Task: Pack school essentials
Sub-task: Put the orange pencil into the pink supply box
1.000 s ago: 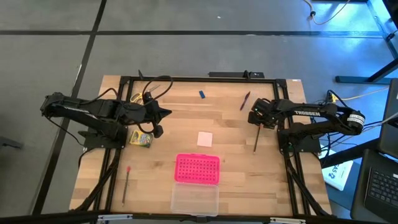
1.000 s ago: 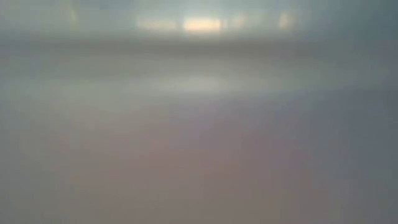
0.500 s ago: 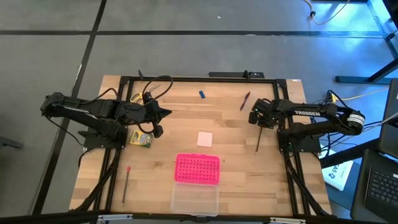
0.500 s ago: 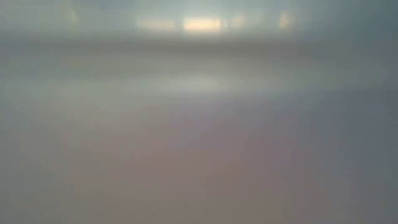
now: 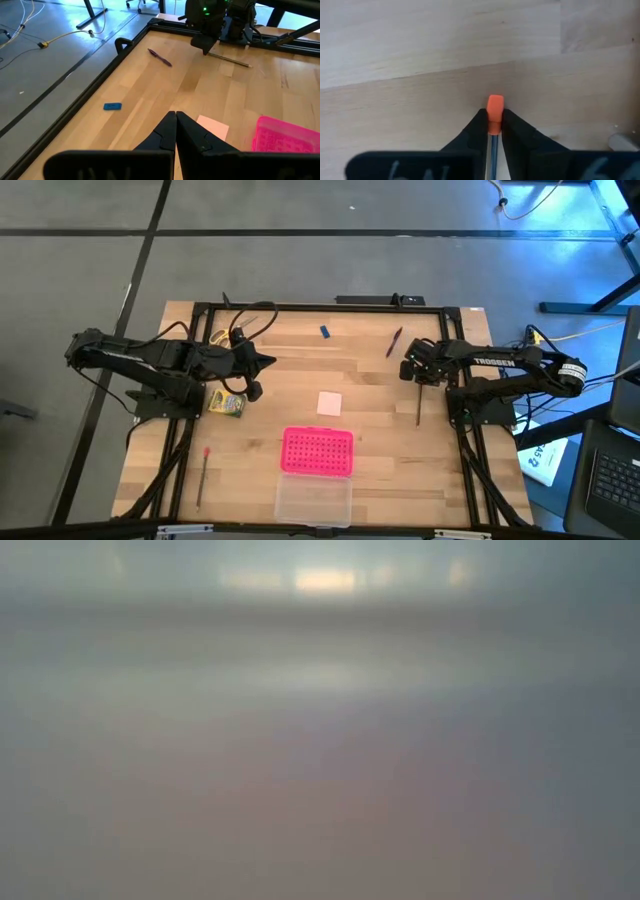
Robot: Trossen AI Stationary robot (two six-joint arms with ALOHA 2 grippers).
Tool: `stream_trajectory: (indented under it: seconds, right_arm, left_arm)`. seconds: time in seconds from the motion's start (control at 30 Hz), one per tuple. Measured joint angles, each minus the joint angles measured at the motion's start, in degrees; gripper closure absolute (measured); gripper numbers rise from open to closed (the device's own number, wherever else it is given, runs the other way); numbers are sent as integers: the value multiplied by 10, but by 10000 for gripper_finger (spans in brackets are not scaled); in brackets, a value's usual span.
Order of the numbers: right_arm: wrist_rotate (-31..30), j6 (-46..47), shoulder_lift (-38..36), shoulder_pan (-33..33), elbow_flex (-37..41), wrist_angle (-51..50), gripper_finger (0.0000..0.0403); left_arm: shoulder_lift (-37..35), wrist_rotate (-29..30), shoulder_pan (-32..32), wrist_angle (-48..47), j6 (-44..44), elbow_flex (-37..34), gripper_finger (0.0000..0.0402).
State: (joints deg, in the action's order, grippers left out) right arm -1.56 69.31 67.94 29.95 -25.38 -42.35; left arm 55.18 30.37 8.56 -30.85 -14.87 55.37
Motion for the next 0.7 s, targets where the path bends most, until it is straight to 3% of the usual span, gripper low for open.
stream_trajectory:
  seconds: [0.7]
  right_arm:
    - [-21, -99, 1, -38, -116, -17, 359]
  left_arm:
    - [0, 0, 0, -5, 0, 0, 401]
